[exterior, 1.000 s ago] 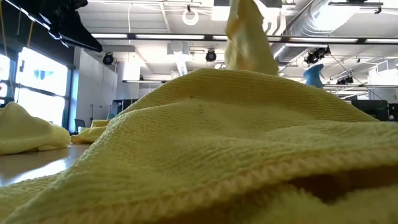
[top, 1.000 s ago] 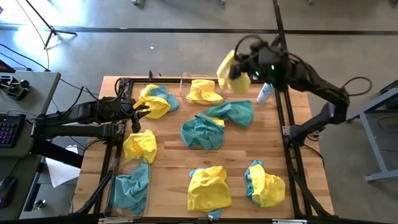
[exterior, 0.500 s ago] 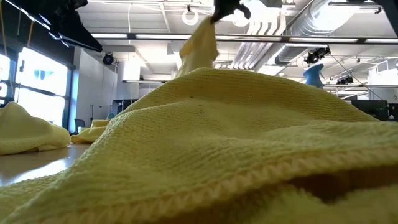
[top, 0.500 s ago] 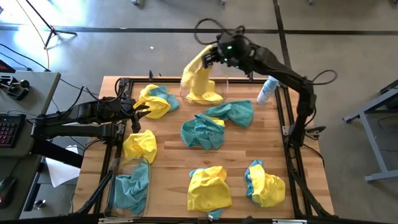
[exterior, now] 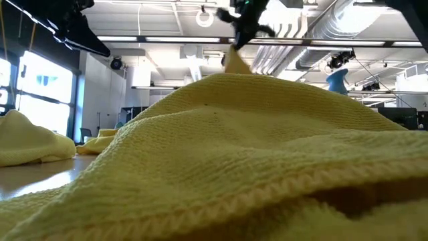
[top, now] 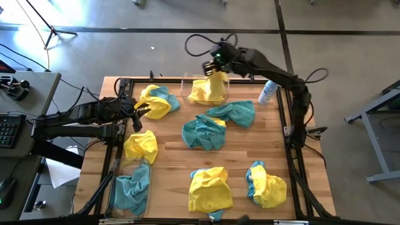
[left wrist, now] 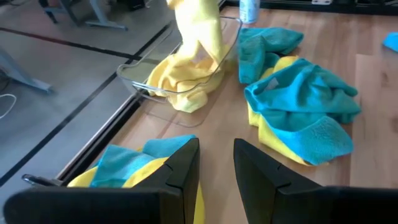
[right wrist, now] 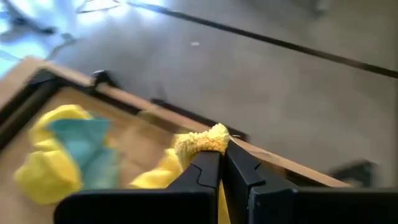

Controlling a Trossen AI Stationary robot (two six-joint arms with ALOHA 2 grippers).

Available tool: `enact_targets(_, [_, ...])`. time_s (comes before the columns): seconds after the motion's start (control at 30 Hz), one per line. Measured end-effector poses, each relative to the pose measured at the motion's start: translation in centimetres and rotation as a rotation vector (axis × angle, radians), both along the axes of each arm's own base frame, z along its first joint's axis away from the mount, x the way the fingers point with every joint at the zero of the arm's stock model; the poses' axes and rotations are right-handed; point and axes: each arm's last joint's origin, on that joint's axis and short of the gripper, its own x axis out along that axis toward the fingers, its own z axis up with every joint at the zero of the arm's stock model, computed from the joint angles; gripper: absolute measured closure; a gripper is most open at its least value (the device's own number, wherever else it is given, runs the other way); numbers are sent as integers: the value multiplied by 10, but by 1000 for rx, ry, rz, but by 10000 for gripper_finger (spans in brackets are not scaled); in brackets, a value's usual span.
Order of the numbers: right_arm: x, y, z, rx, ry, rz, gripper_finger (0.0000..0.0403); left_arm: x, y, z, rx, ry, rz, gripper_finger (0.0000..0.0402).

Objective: Sort microfiber towel by color & place in baskets
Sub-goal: Put the yellow microfiber towel into the top transparent bin

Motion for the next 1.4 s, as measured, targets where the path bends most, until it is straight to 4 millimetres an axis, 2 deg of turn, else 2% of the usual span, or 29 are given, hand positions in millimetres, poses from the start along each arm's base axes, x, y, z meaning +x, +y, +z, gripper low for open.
enact_targets(0.2, [42,-23,-41,72,-62,127,403,0,0,0,0,-1,1,317])
enact_targets(0.37, [40,-38,-85,243,101,12,403,0,0,0,-14,-10,10,317])
enact_targets(0.47, [40,-48,-106,318,116,-109,403,0,0,0,-14,-10,10,317])
enact_targets(0.67, [61,-64,-137,369,44,-61,403,0,0,0,-17,-13,21,317])
enact_targets(1.0, [78,-76,-210,523,92,-140,403,0,0,0,-33,-25,36,317])
enact_targets(1.2, [82,-78,-233,551,118,-169,398,0,0,0,-45,-33,47,317])
enact_targets(1.4, [80,-79,-231,575,107,-172,355,0,0,0,-51,-37,51,317])
